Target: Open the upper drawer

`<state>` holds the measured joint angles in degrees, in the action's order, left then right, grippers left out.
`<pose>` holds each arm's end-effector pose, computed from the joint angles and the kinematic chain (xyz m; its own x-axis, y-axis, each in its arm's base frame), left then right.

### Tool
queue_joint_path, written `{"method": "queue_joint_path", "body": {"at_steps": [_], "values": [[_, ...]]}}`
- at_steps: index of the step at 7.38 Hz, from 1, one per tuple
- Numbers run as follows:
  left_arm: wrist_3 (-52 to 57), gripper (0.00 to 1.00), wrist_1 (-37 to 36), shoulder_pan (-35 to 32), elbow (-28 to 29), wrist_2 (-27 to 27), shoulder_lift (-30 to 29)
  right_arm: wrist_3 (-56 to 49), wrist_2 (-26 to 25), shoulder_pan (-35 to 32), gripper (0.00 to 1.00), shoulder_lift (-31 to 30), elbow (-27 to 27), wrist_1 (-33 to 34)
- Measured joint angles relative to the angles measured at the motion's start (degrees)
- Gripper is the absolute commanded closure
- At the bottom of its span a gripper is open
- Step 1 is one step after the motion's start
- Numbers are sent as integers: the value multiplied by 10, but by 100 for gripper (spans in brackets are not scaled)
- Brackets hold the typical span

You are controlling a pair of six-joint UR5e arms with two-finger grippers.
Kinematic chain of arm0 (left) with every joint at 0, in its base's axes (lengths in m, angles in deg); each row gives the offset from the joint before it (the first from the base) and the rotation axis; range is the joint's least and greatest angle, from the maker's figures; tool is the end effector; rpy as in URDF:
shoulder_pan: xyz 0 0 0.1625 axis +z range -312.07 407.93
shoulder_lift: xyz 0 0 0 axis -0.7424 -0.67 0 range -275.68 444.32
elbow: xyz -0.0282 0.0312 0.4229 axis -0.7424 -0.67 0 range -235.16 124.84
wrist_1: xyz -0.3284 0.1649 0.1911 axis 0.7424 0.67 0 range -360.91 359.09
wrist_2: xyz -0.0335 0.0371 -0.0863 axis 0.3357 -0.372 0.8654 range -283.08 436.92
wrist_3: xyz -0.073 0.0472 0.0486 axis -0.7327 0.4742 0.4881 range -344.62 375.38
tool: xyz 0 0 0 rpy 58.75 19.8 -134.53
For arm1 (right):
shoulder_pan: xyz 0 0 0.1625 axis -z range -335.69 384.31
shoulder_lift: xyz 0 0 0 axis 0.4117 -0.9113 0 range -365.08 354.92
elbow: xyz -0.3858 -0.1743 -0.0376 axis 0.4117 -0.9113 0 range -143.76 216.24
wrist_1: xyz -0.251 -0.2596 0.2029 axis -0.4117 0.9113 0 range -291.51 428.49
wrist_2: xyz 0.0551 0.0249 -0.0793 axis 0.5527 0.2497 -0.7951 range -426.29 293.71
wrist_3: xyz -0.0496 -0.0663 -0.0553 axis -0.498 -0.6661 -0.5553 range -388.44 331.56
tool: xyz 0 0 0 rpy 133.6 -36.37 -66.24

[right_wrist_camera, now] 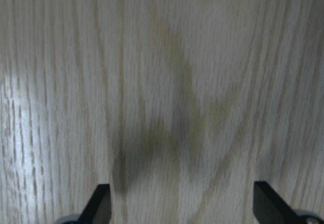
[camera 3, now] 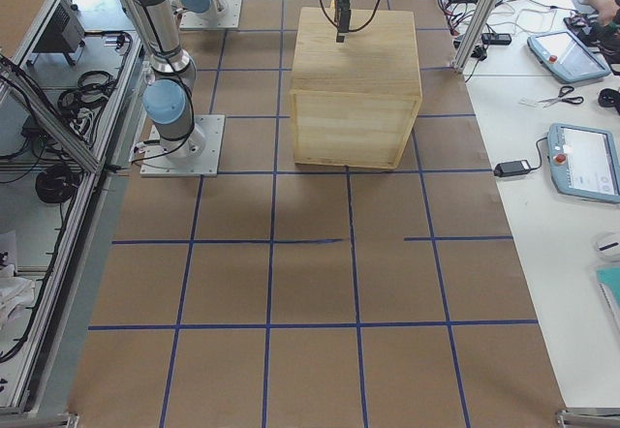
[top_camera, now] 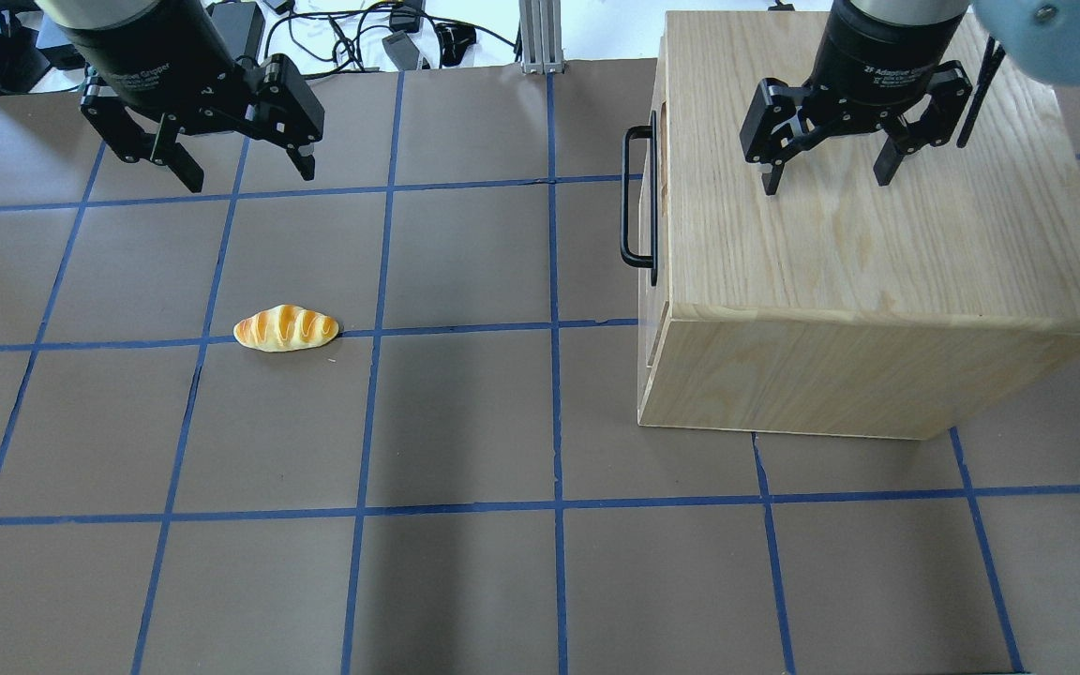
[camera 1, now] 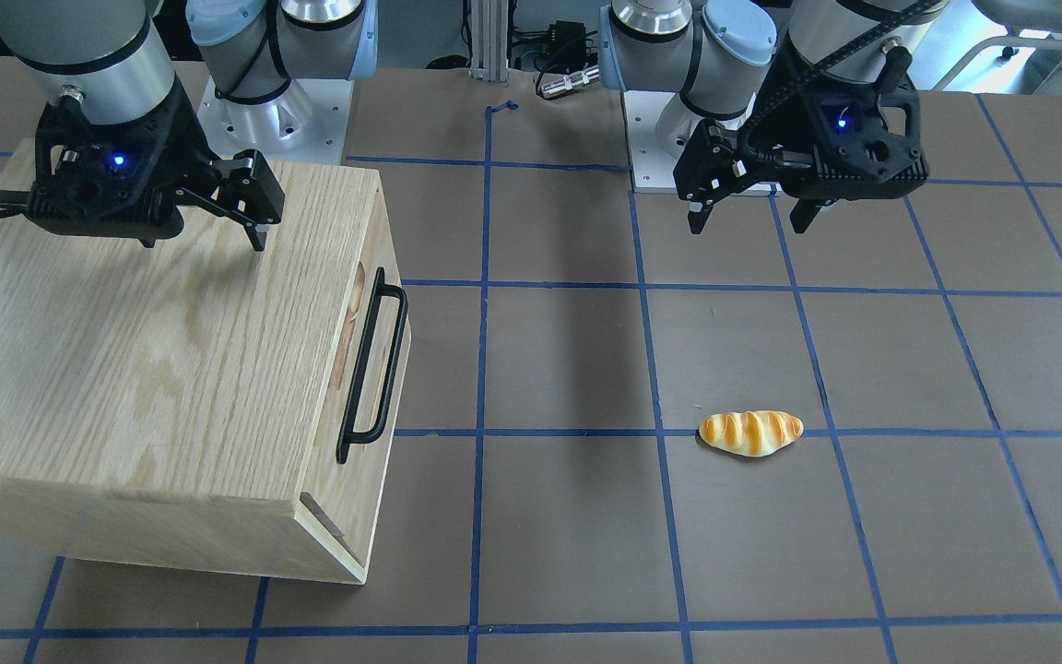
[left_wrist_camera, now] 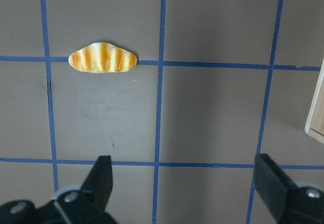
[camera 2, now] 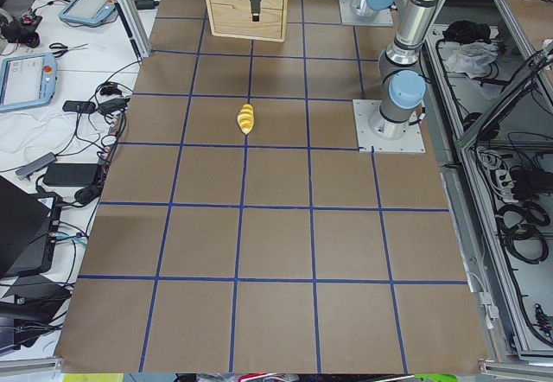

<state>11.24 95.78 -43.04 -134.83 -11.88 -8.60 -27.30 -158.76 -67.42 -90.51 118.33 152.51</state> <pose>-0.1442 -0.5091 0.5392 -0.9983 -0.0549 0.0217 -0.0551 0.9984 -0.0110 0.1447 -0.5162 0.5050 -0.9990 -0.0123 0.0438 -0.0104 0.9989 0.0454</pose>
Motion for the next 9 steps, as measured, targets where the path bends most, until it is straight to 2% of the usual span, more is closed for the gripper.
{"method": "queue_joint_path", "body": {"at_steps": [9], "values": [[5,0,-17,3,-14,-4,-4,-1,0,0,0,0,0,0]]}}
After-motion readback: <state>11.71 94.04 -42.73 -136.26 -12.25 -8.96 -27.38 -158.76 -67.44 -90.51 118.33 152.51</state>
